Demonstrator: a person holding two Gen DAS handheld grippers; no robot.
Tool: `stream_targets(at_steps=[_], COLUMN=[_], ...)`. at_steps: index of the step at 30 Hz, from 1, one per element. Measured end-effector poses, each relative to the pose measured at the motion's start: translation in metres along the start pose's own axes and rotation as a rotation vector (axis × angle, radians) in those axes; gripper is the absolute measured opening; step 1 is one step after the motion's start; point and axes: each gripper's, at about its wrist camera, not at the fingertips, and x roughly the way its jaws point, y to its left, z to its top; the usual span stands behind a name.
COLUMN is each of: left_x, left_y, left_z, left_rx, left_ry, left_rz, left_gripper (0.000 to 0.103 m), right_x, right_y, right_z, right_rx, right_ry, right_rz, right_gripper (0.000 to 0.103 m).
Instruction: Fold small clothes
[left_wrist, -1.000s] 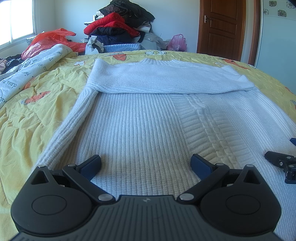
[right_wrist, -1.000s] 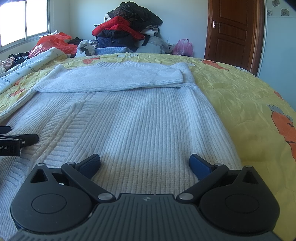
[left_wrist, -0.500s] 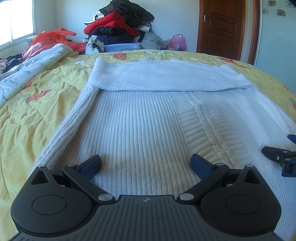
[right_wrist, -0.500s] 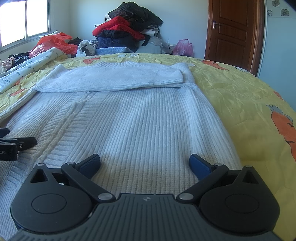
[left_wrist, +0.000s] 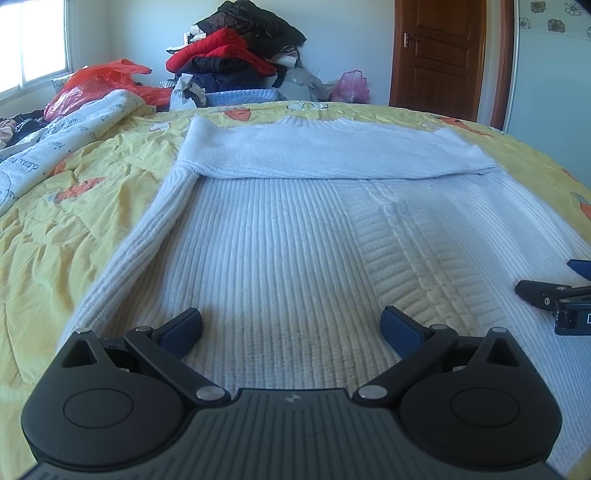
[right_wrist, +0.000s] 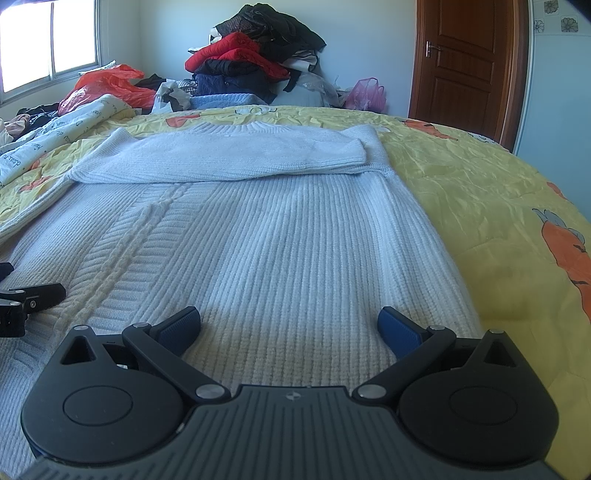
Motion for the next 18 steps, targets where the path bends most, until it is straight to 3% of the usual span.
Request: stream_targets(at_steps=[18], left_x=[0.0], left_y=[-0.001], left_z=[0.0], left_rx=[0.0], left_ry=[0.0], left_rz=[0.001], left_gripper=[0.103], right_x=[-0.019], right_y=[0.003], right_z=[-0.014], right_rx=[-0.017], right_ry=[-0.005], right_rz=[0.008], right_gripper=[0.102])
